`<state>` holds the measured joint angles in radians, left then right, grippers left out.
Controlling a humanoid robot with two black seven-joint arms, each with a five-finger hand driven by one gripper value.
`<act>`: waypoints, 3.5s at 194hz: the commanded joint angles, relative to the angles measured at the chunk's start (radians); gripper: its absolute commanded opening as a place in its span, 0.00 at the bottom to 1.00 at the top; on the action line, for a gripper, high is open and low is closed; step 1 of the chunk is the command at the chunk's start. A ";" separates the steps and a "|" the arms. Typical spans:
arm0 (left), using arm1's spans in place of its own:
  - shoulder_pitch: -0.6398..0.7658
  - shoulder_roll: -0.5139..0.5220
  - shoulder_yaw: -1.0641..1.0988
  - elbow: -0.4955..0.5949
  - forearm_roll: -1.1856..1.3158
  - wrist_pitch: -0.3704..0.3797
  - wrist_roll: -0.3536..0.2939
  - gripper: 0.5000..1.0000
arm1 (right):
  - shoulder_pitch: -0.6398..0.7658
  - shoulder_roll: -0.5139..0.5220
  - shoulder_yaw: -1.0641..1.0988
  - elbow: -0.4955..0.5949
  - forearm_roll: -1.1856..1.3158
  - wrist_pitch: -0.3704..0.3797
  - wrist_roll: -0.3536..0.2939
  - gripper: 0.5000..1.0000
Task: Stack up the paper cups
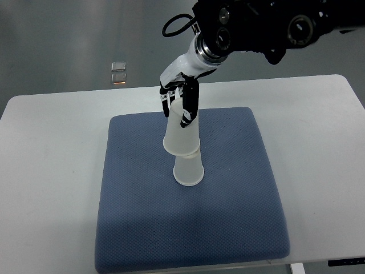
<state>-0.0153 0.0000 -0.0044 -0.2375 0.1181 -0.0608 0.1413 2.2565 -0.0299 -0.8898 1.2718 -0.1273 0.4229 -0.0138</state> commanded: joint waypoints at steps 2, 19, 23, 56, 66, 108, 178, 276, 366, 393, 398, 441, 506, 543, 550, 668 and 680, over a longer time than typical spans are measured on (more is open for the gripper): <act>0.000 0.000 0.000 0.001 0.000 -0.001 0.000 1.00 | -0.006 0.001 -0.001 0.005 0.000 -0.006 0.000 0.38; 0.000 0.000 0.000 0.001 0.000 -0.001 0.000 1.00 | -0.011 0.001 -0.001 0.006 0.000 -0.006 0.000 0.39; 0.000 0.000 0.000 0.001 0.000 -0.001 0.000 1.00 | -0.012 0.001 -0.001 0.008 0.000 -0.007 0.000 0.39; 0.000 0.000 0.000 0.003 0.000 0.001 0.000 1.00 | -0.028 0.001 -0.003 0.011 0.000 -0.024 0.000 0.40; 0.000 0.000 -0.002 0.003 0.000 0.001 0.000 1.00 | -0.034 0.001 -0.005 0.012 0.000 -0.029 0.000 0.41; 0.000 0.000 -0.002 0.004 0.000 -0.001 0.000 1.00 | -0.049 0.001 -0.015 0.014 -0.003 -0.039 0.000 0.43; 0.000 0.000 -0.002 0.004 0.000 0.001 0.000 1.00 | -0.068 0.007 -0.015 0.018 -0.003 -0.053 0.000 0.47; 0.000 0.000 -0.002 0.004 0.000 0.001 0.000 1.00 | -0.114 0.030 -0.031 0.020 -0.003 -0.122 0.002 0.53; 0.002 0.000 -0.002 0.004 -0.001 0.001 0.000 1.00 | -0.155 0.030 -0.031 0.020 -0.002 -0.161 0.002 0.54; 0.002 0.000 -0.003 0.006 -0.001 0.001 0.001 1.00 | -0.183 0.030 -0.026 0.001 0.003 -0.203 0.002 0.56; 0.002 0.000 -0.002 0.006 0.000 0.001 0.000 1.00 | -0.186 0.028 -0.024 0.000 0.008 -0.210 0.003 0.56; 0.001 0.000 -0.002 0.006 0.000 0.001 0.000 1.00 | -0.244 -0.120 0.046 -0.098 0.169 -0.263 0.012 0.56; 0.000 0.000 0.000 0.003 0.000 0.001 0.000 1.00 | -0.609 -0.291 0.500 -0.241 0.238 -0.452 0.089 0.60; 0.001 0.000 0.000 0.003 0.000 0.001 0.000 1.00 | -0.818 -0.300 0.756 -0.350 0.344 -0.467 0.115 0.65; 0.000 0.000 0.000 0.003 0.000 0.001 0.000 1.00 | -0.854 -0.300 0.812 -0.371 0.353 -0.467 0.118 0.65; 0.001 0.000 0.001 -0.003 0.000 0.001 0.000 1.00 | -1.361 -0.188 1.516 -0.581 0.430 -0.314 0.181 0.81; 0.000 0.000 0.001 -0.005 0.000 0.001 0.000 1.00 | -1.376 -0.183 1.522 -0.585 0.430 -0.303 0.192 0.81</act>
<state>-0.0145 0.0000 -0.0030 -0.2412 0.1181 -0.0598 0.1416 0.9105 -0.2288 0.6107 0.6968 0.3037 0.1013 0.1667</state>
